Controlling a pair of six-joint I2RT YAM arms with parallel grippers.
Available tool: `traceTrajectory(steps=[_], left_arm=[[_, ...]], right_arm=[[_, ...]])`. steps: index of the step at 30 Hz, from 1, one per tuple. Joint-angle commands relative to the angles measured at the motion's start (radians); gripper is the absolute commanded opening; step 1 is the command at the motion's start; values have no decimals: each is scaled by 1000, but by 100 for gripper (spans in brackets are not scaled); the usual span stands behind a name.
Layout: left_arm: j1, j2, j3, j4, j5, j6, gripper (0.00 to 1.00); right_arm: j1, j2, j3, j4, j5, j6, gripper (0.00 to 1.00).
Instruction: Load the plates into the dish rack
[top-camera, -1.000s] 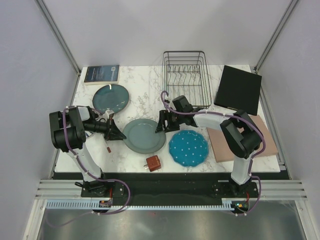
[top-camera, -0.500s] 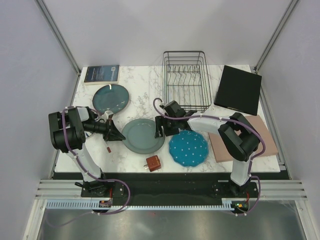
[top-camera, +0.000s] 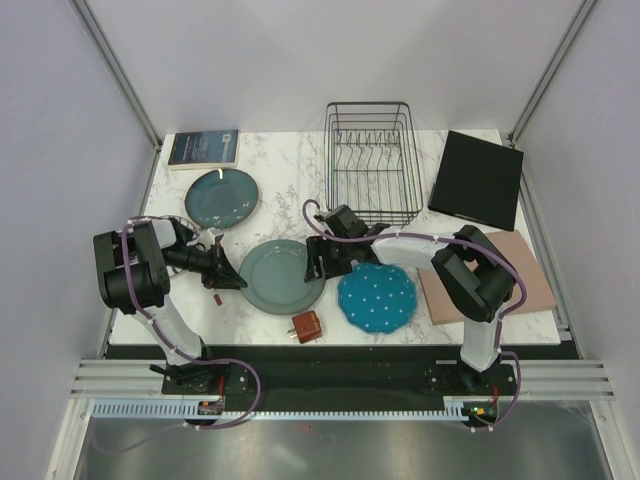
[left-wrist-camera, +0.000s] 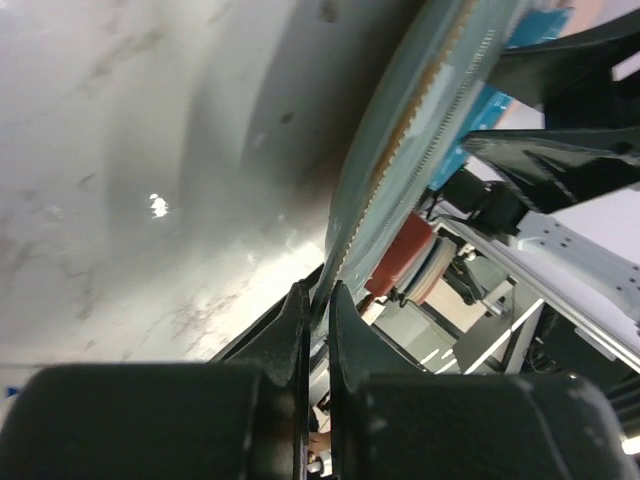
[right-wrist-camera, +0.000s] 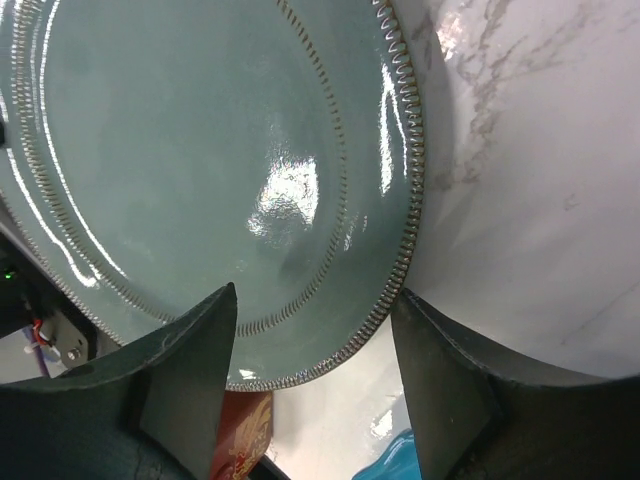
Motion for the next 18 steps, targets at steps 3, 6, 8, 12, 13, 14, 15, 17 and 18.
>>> traceTrajectory(steps=[3,6,8,12,13,14,15,17,18], left_arm=[[-9,0,-12,-14,-157,-87,2],[-9,9,3,-25,-151,-87,2],[-11,11,5,-28,-146,-85,2],[-11,6,8,-29,-137,-87,2],[-9,6,9,-29,-85,-69,2],[-9,8,9,-31,-41,-46,2],[-8,11,11,-30,10,-24,3],[-9,26,9,-33,100,19,9],[-9,35,9,-34,117,25,11]], right_arm=[[18,-21,-28,194,-202,55,67],[18,-79,-23,195,-193,43,67],[18,-107,-10,195,-192,38,67],[17,-128,30,189,-212,38,62],[17,-130,38,191,-215,37,60],[17,-128,56,191,-221,38,59],[17,-125,63,192,-231,38,59],[18,-116,70,195,-233,43,56],[15,-113,67,194,-230,44,55]])
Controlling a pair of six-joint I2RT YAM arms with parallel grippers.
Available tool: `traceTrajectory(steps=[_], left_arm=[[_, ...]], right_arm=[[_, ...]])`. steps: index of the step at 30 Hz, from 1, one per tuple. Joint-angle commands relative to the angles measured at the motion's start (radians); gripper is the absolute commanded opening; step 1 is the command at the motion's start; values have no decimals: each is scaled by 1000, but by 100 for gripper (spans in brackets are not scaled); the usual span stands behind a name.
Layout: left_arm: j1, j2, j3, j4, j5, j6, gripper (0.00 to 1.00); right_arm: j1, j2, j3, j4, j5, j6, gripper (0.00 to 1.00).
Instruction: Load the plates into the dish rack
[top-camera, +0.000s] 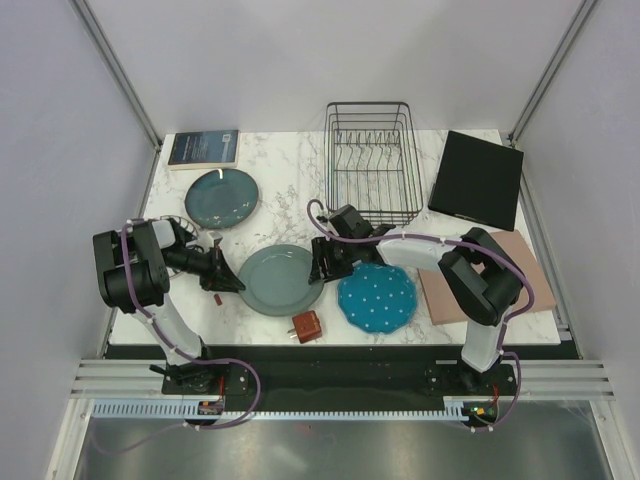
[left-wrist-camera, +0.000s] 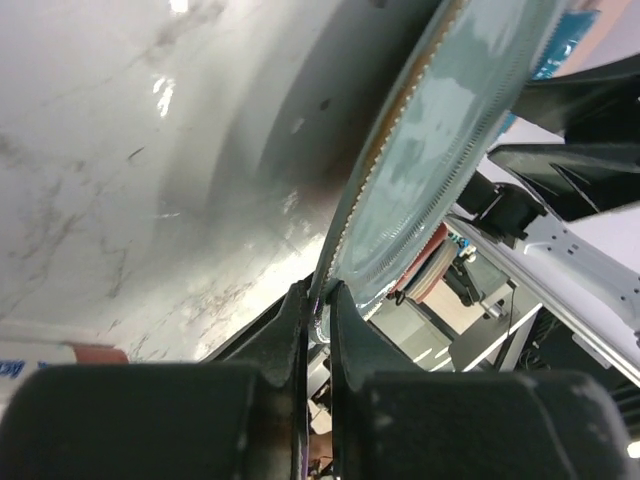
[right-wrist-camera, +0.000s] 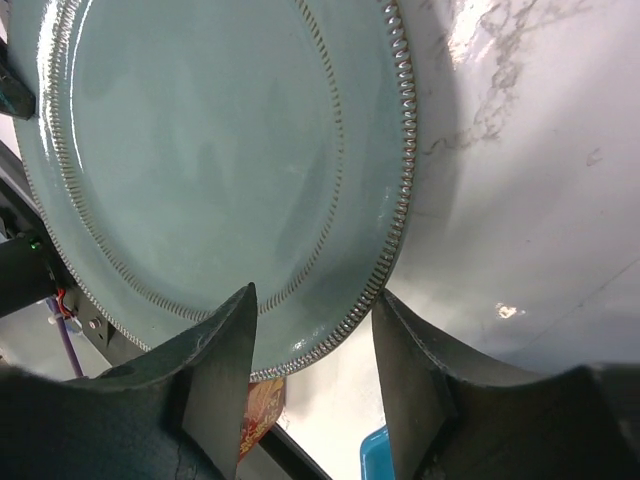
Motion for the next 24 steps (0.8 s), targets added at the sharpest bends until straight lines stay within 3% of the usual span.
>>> traceTrajectory(steps=[1,2,7,11,12,14,24], left_arm=[[-17,53,12,-22,214,59,15],[-17,66,11,-25,231,64,21],[-17,155,44,-122,430,197,25],[-15,227,81,-261,593,360,3],[-14,235,93,-306,662,495,2],[-12,262,139,-552,718,704,2],[2,258,70,-555,699,791,2]], right_arm=[[23,-70,100,183,-147,39,54],[21,-70,92,183,-146,45,53],[13,-81,97,214,-144,54,52],[13,-84,94,214,-136,54,57],[10,-84,94,214,-135,54,58],[6,-82,99,214,-136,56,62],[-11,-91,95,214,-141,65,68]])
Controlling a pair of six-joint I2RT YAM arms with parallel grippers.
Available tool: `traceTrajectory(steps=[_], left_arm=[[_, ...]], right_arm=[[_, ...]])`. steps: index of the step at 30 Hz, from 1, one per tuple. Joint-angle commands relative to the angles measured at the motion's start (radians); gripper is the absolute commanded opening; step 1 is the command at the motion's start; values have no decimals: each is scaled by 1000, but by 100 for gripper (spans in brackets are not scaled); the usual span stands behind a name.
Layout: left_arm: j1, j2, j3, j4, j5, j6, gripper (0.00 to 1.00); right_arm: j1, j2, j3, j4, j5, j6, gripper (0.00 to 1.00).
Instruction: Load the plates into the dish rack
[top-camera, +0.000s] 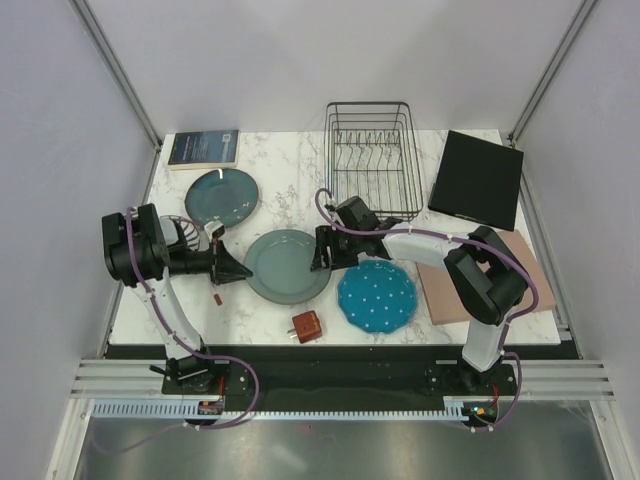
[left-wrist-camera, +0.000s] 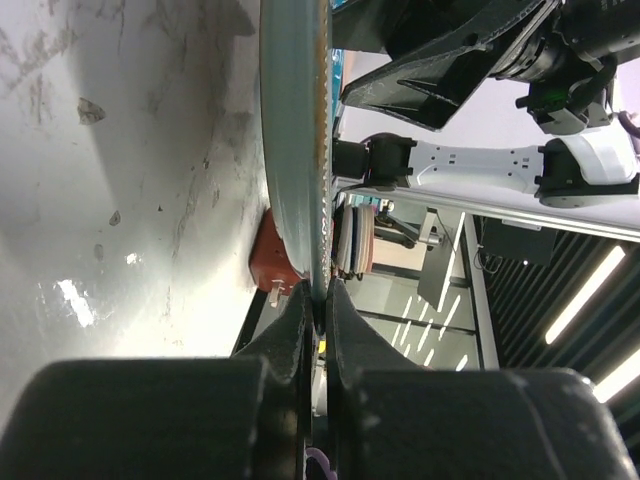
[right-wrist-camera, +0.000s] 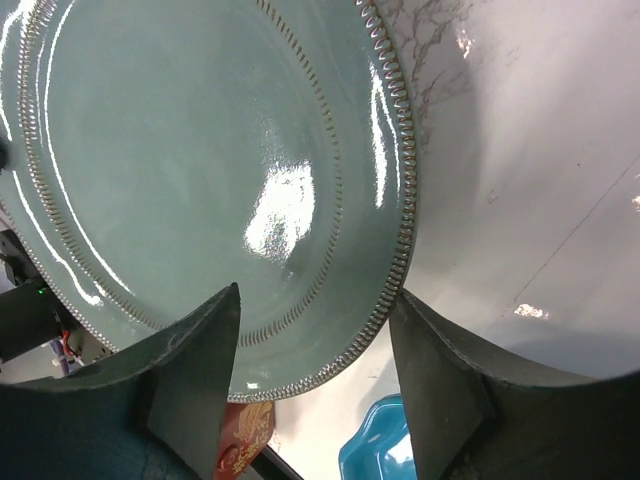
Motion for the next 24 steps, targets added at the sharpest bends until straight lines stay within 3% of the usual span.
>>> traceTrajectory(steps=[1,9,24], left_arm=[[-22,-23,-19,-270,200,107,2],[37,-117,-16,-271,217,107,2],[18,-310,70,-270,253,58,2]], right_arm=[[34,-83,71,211,-189,55,69],[2,-151,19,211,-195,59,72],[-49,-169,-27,255,-207,71,75]])
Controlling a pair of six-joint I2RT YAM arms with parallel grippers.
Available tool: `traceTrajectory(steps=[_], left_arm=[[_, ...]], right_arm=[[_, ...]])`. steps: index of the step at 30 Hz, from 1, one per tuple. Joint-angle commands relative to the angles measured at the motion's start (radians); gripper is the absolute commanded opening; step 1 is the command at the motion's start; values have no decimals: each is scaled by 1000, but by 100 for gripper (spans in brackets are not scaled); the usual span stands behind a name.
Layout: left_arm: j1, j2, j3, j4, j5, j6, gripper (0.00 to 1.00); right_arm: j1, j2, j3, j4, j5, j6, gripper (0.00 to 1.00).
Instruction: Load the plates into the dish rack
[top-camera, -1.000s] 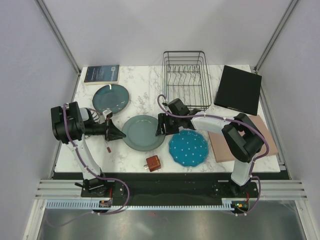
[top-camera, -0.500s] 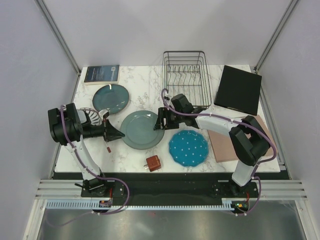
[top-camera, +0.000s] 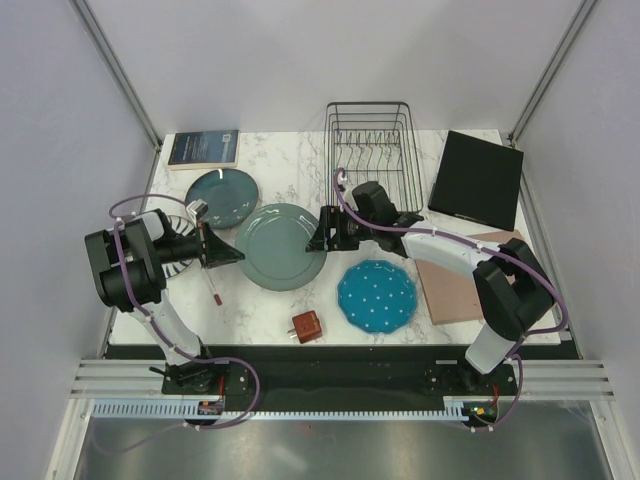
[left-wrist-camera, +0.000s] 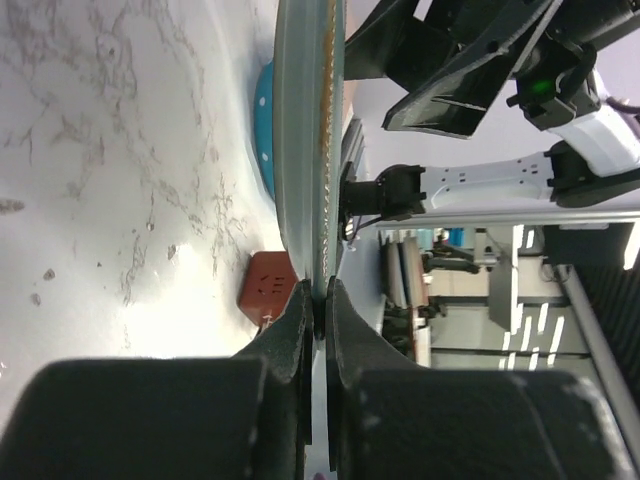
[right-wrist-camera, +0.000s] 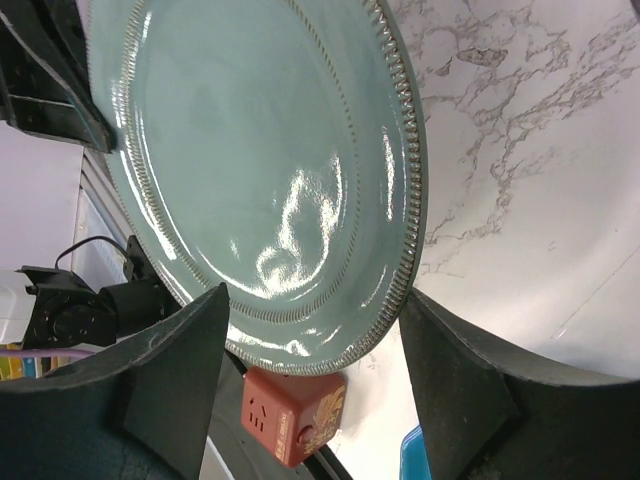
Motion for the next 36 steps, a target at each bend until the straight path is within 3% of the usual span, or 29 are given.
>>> traceTrajectory(steps=[1,14,19,28,36], left_arm=[[-34,-85,55,-231,183,-6,2],[-32,90,135,-232,222,77,2],[-116,121,239,-231,275,88,2],[-236,165,365,-229,370,-36,3],[-228,115,511,-209,350,-190,2]], right_arm=[[5,-11,4,132,-103,38,75],[-35,-96,1,148,-159,36,72],[-61,-119,-45,161,-152,39,73],[-130,-116,21,120,-164,7,73],[-153,-122,47,108,-156,-30,73]])
